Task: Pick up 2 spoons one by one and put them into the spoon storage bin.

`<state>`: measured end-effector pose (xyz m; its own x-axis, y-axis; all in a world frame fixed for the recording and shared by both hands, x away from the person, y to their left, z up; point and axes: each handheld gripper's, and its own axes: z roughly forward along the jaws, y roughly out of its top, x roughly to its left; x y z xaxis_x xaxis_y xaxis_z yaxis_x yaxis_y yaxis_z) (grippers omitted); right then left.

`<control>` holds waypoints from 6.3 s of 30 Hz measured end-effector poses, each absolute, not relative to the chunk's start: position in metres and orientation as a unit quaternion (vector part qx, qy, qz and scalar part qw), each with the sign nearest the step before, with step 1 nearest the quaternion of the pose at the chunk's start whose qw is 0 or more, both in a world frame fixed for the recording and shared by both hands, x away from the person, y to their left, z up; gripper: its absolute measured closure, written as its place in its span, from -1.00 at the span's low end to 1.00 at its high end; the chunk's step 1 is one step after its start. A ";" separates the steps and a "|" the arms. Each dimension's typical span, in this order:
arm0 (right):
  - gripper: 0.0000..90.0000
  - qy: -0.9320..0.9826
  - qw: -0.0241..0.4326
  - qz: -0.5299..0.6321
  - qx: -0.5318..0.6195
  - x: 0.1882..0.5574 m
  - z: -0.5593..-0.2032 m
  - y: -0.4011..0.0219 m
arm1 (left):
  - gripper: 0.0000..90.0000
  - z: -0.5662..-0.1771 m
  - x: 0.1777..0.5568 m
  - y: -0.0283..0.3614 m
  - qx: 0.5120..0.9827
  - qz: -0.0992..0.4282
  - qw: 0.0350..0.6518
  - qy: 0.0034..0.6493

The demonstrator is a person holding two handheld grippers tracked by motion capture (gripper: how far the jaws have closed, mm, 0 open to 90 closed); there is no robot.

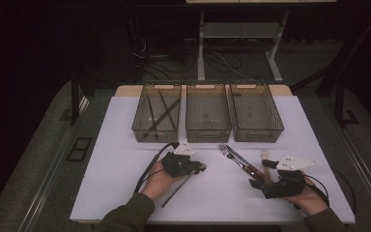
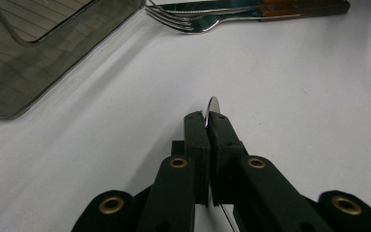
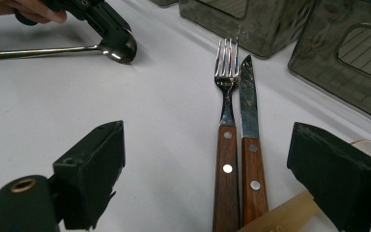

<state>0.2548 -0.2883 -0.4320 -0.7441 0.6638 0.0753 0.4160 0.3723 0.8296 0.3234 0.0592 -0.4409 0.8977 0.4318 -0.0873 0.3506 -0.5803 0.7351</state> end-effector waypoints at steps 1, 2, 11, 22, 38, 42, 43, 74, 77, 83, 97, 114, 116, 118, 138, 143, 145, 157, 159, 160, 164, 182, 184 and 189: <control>-0.70 0.817 0.137 0.453 0.331 0.255 -0.432 -0.288 | 0.94 -0.441 0.323 0.059 0.888 0.052 0.401 0.221; -0.70 0.817 0.136 0.453 0.331 0.255 -0.432 -0.288 | 0.94 -0.440 0.323 0.059 0.887 0.053 0.401 0.221; -0.70 0.815 0.138 0.454 0.332 0.254 -0.431 -0.288 | 0.95 -0.437 0.331 0.064 0.884 0.045 0.407 0.225; -0.70 0.813 0.138 0.457 0.334 0.254 -0.430 -0.289 | 0.95 -0.425 0.344 0.057 0.882 0.045 0.412 0.226; -0.70 0.812 0.137 0.459 0.335 0.254 -0.430 -0.288 | 0.95 -0.397 0.376 0.053 0.856 0.061 0.450 0.247; -0.70 0.811 0.138 0.460 0.336 0.254 -0.430 -0.289 | 0.95 -0.386 0.386 0.052 0.851 0.067 0.458 0.248; -0.70 0.810 0.138 0.460 0.336 0.254 -0.430 -0.289 | 0.95 -0.383 0.389 0.051 0.850 0.069 0.459 0.249; -0.73 0.807 0.131 0.452 0.357 0.256 -0.432 -0.288 | 0.95 -0.329 0.480 0.029 0.815 0.164 0.482 0.277; -0.73 0.807 0.132 0.453 0.355 0.256 -0.432 -0.289 | 0.95 -0.327 0.490 0.025 0.816 0.170 0.478 0.278; -0.73 0.805 0.129 0.457 0.355 0.257 -0.431 -0.289 | 0.94 -0.327 0.507 0.017 0.820 0.179 0.463 0.284; -0.73 0.806 0.125 0.462 0.349 0.256 -0.431 -0.289 | 0.59 -0.354 0.525 0.008 0.824 0.170 0.436 0.319; -0.73 0.808 0.126 0.459 0.348 0.258 -0.431 -0.288 | 0.04 -0.358 0.479 0.024 0.829 0.118 0.461 0.296; -0.73 0.807 0.127 0.459 0.350 0.258 -0.431 -0.288 | 0.01 -0.358 0.471 0.027 0.827 0.118 0.466 0.291; -0.73 0.807 0.126 0.458 0.351 0.258 -0.430 -0.289 | -0.02 -0.358 0.464 0.030 0.826 0.115 0.469 0.291; -0.73 0.805 0.131 0.458 0.353 0.260 -0.430 -0.292 | -0.32 -0.364 0.388 0.076 0.836 0.115 0.465 0.270; -0.73 0.804 0.127 0.456 0.359 0.261 -0.429 -0.294 | -0.40 -0.372 0.365 0.089 0.833 0.116 0.469 0.270; -0.73 0.803 0.128 0.455 0.363 0.262 -0.428 -0.295 | -0.44 -0.375 0.356 0.095 0.831 0.116 0.471 0.272; -0.73 0.807 0.139 0.422 0.389 0.272 -0.419 -0.301 | -0.62 -0.399 0.317 0.129 0.829 0.120 0.465 0.287; -0.72 0.809 0.140 0.411 0.396 0.276 -0.418 -0.301 | -0.65 -0.403 0.311 0.133 0.829 0.120 0.465 0.287; -0.68 0.810 0.139 0.406 0.399 0.277 -0.419 -0.302 | -0.67 -0.405 0.308 0.135 0.830 0.119 0.464 0.287; -0.67 0.809 0.137 0.387 0.421 0.288 -0.419 -0.306 | -0.71 -0.412 0.299 0.140 0.831 0.117 0.460 0.289; -0.04 0.807 0.107 0.328 0.479 0.307 -0.433 -0.312 | -0.99 -0.434 0.285 0.145 0.843 0.109 0.437 0.292; 0.00 0.809 0.105 0.323 0.480 0.307 -0.435 -0.311 | -0.99 -0.434 0.285 0.144 0.843 0.108 0.438 0.293; 0.07 0.812 0.095 0.310 0.485 0.308 -0.439 -0.310 | -0.99 -0.435 0.285 0.143 0.847 0.108 0.433 0.290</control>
